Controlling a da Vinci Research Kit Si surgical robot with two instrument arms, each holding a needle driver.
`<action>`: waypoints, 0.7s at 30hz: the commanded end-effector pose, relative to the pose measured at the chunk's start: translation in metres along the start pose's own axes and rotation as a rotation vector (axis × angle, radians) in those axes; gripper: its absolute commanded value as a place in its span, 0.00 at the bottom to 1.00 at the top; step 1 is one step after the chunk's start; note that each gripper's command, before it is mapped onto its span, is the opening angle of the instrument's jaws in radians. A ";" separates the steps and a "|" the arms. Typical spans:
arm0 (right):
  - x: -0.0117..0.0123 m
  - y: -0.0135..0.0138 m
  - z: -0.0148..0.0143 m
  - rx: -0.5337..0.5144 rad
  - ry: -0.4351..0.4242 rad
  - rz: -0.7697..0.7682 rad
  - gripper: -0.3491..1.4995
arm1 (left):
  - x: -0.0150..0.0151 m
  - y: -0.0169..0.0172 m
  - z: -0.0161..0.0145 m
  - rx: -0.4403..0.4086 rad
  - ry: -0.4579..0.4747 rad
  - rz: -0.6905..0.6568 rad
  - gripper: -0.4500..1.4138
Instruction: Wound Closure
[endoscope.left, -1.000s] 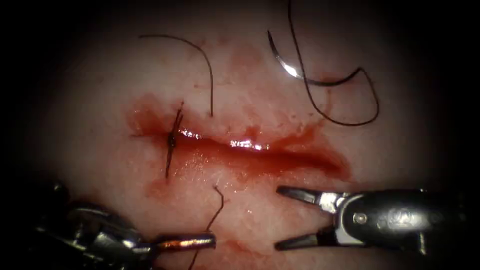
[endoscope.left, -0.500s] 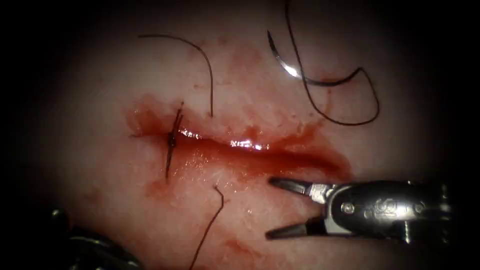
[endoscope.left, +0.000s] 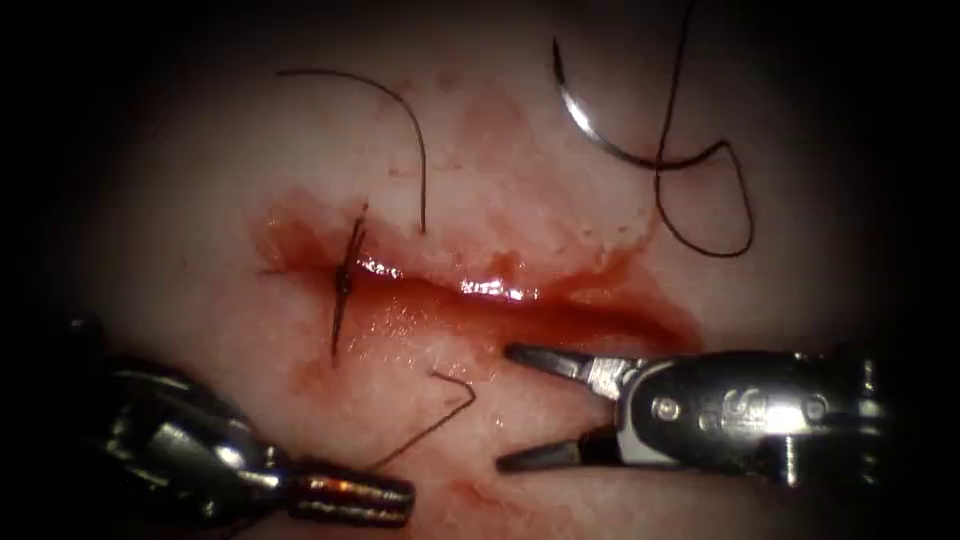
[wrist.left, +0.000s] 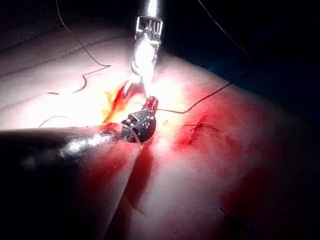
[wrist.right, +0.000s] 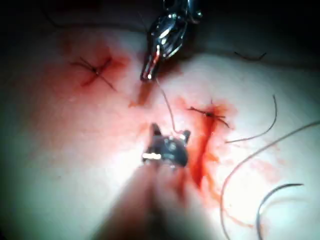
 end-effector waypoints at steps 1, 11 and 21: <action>0.0012 0.0000 0.0005 -0.011 0.003 -0.042 0.62 | -0.0006 -0.0005 0.0005 0.005 -0.005 -0.016 0.00; 0.0046 -0.0001 0.0019 -0.068 0.013 -0.242 0.59 | -0.0015 -0.0026 0.0020 0.014 -0.011 -0.025 0.00; 0.0054 -0.0005 0.0031 -0.071 0.009 -0.359 0.45 | -0.0019 -0.0029 0.0018 0.012 -0.007 -0.027 0.00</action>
